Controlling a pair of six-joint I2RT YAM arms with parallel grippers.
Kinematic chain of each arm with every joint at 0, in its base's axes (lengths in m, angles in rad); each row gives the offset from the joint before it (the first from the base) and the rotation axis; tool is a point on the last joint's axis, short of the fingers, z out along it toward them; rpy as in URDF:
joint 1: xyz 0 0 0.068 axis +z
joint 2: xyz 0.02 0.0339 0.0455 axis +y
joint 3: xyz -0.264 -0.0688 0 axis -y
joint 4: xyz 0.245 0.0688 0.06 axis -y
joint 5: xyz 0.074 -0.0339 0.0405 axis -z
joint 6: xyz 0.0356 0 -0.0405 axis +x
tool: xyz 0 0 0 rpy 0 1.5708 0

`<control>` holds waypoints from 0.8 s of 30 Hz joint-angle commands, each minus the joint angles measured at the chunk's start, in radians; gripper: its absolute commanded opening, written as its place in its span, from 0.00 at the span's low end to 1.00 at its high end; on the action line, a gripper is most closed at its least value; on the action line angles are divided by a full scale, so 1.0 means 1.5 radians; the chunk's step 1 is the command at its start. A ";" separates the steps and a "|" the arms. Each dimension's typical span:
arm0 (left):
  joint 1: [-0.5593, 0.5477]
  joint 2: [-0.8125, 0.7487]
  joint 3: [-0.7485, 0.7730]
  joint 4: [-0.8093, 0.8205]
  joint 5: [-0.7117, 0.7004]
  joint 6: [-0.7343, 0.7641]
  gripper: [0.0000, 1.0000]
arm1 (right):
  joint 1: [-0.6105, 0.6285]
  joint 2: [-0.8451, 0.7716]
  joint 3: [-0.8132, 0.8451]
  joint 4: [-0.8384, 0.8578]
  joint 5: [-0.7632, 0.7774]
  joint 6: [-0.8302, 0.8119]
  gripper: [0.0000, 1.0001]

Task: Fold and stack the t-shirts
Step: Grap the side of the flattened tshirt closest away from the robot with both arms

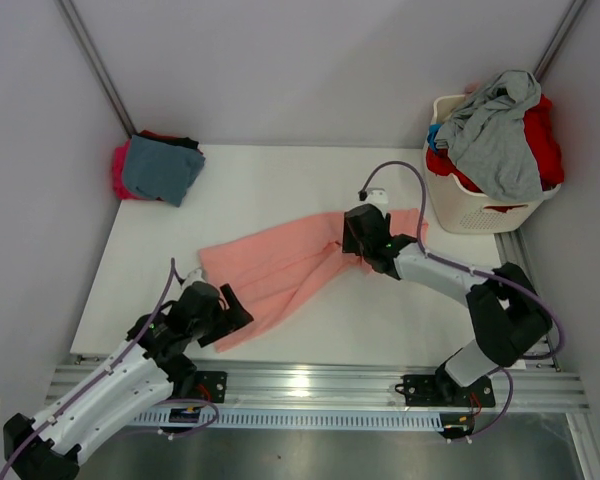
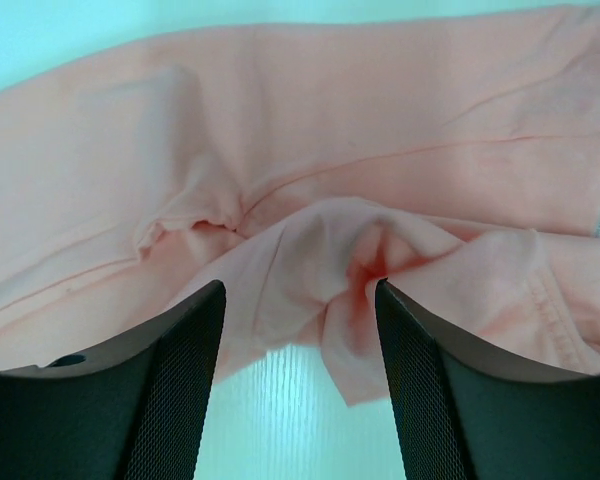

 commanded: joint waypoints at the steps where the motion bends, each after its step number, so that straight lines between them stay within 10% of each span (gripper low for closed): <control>1: -0.024 -0.020 -0.001 -0.020 -0.029 -0.038 0.88 | 0.013 -0.088 -0.030 0.032 -0.016 -0.031 0.65; 24: -0.089 0.182 0.061 -0.162 -0.137 -0.140 0.81 | 0.027 -0.162 -0.157 -0.024 0.036 0.028 0.63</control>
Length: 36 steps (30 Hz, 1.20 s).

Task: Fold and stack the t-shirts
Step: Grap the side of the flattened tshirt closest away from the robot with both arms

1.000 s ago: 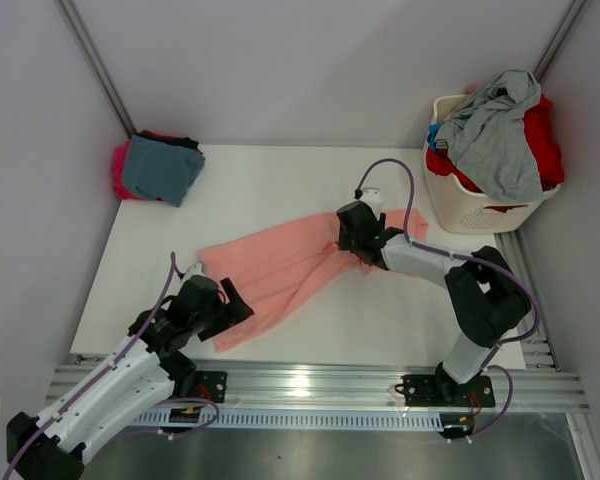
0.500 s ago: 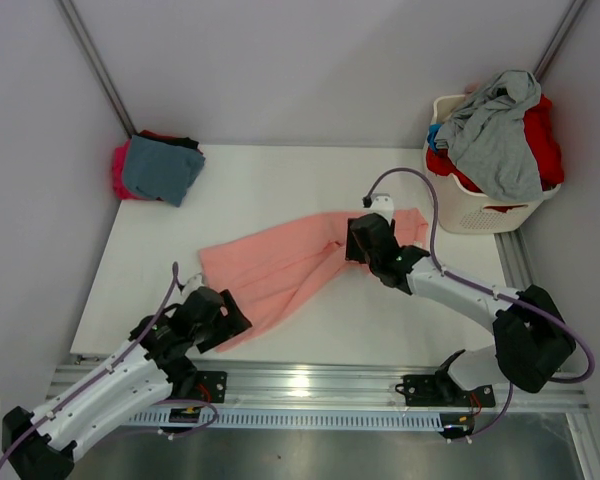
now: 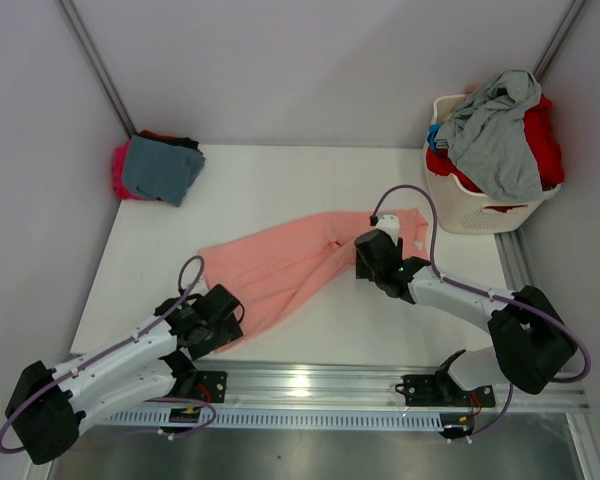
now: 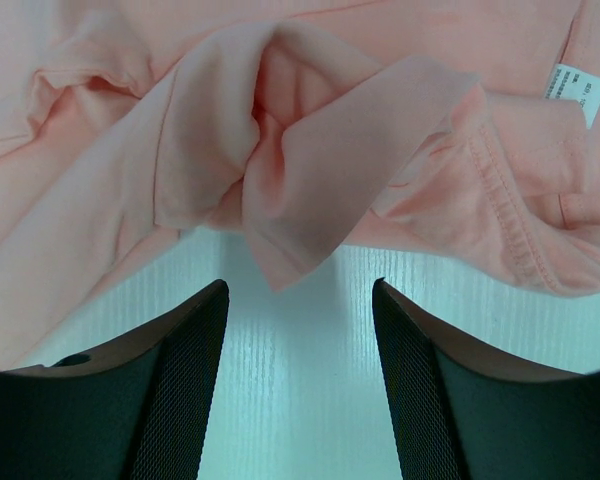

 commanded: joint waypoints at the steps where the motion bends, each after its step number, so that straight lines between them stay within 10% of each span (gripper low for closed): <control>1: -0.021 0.002 0.048 -0.059 -0.041 -0.035 0.81 | -0.003 -0.023 -0.010 0.028 0.011 0.007 0.63; 22: -0.057 0.077 0.025 -0.007 -0.007 -0.043 0.68 | -0.014 -0.070 -0.024 0.023 0.015 0.015 0.63; 36: -0.074 0.240 0.114 -0.026 -0.013 0.003 0.26 | -0.025 -0.114 -0.030 0.017 0.021 0.017 0.63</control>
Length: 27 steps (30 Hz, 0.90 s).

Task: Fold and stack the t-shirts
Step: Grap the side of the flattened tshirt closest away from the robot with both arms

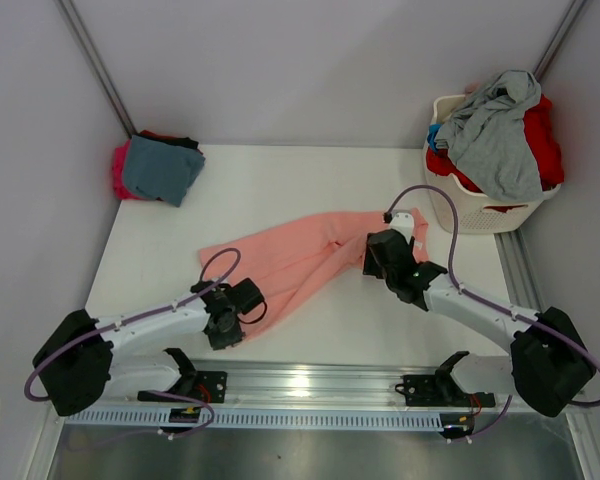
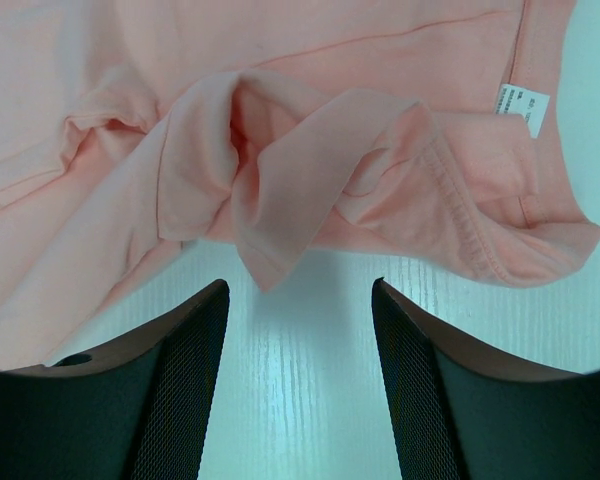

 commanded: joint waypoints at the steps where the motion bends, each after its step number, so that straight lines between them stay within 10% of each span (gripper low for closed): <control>1: -0.010 0.024 0.031 -0.010 0.000 0.015 0.24 | -0.005 -0.024 0.000 0.012 0.021 0.007 0.63; 7: -0.010 0.006 0.023 0.008 0.017 0.010 0.01 | -0.010 -0.017 0.000 0.014 0.020 0.004 0.63; 27: -0.010 -0.058 0.042 -0.019 -0.014 0.003 0.01 | -0.020 0.083 -0.005 0.075 -0.011 0.008 0.58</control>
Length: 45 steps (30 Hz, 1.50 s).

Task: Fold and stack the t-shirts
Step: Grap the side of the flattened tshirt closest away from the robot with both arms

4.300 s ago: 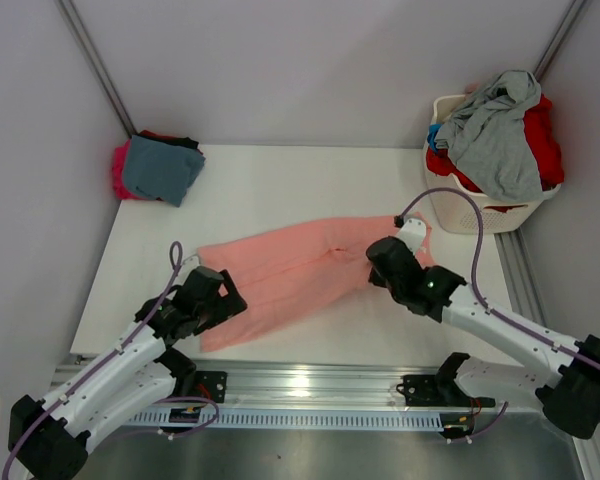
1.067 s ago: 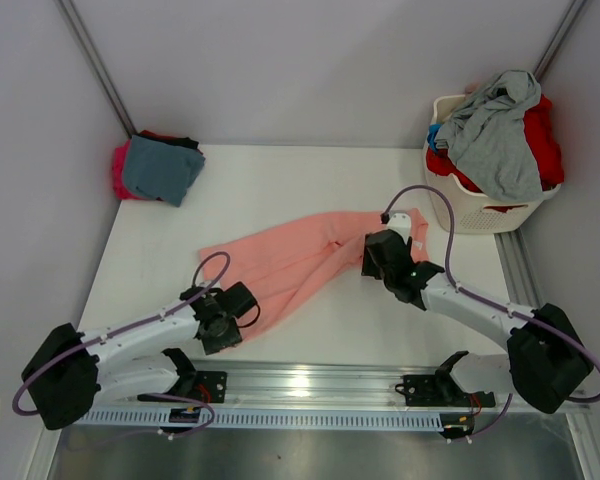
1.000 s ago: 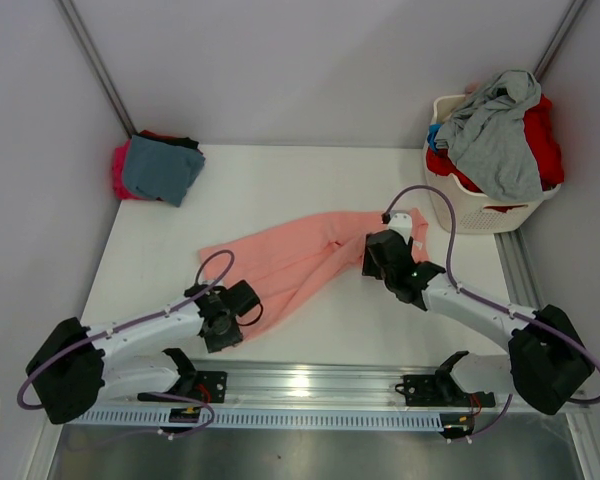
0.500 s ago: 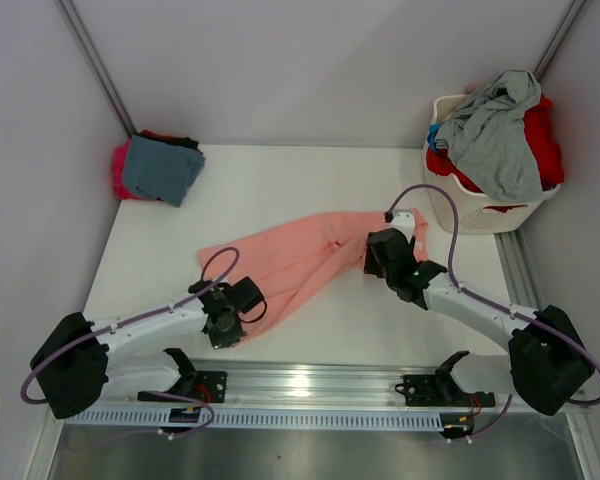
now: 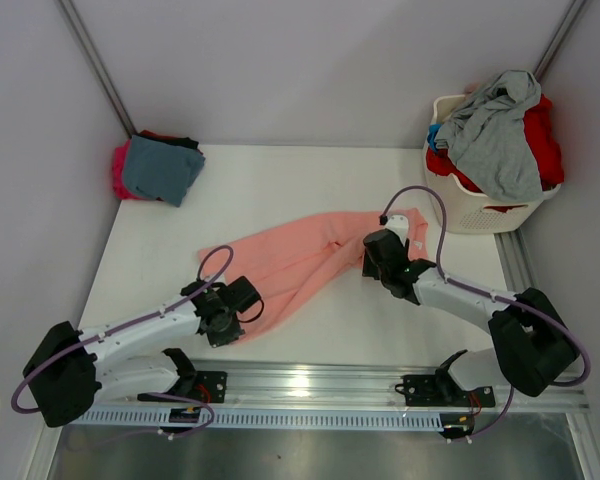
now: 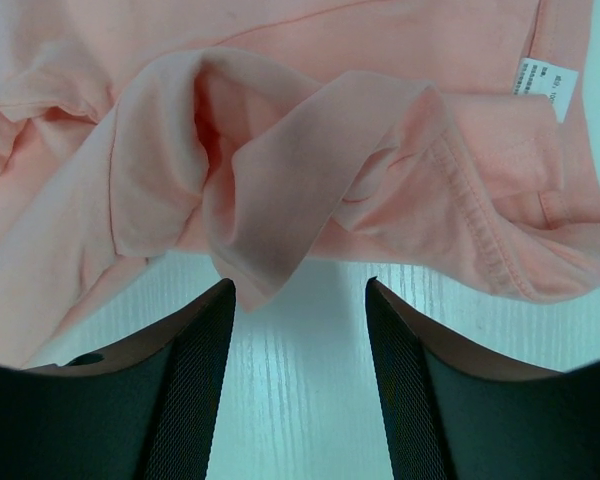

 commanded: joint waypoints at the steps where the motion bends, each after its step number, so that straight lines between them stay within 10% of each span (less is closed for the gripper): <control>1: -0.006 -0.010 0.027 -0.004 -0.012 -0.005 0.01 | -0.003 0.013 -0.002 0.045 -0.008 0.008 0.58; 25: -0.006 -0.037 0.021 -0.004 -0.024 0.021 0.01 | -0.003 0.079 -0.004 0.080 -0.037 0.031 0.40; 37: -0.006 -0.069 0.010 -0.017 -0.030 0.020 0.01 | -0.002 0.135 0.032 0.091 -0.058 0.029 0.00; 45: -0.005 -0.068 0.019 -0.009 -0.031 0.021 0.01 | -0.002 0.109 0.051 0.072 -0.044 0.009 0.00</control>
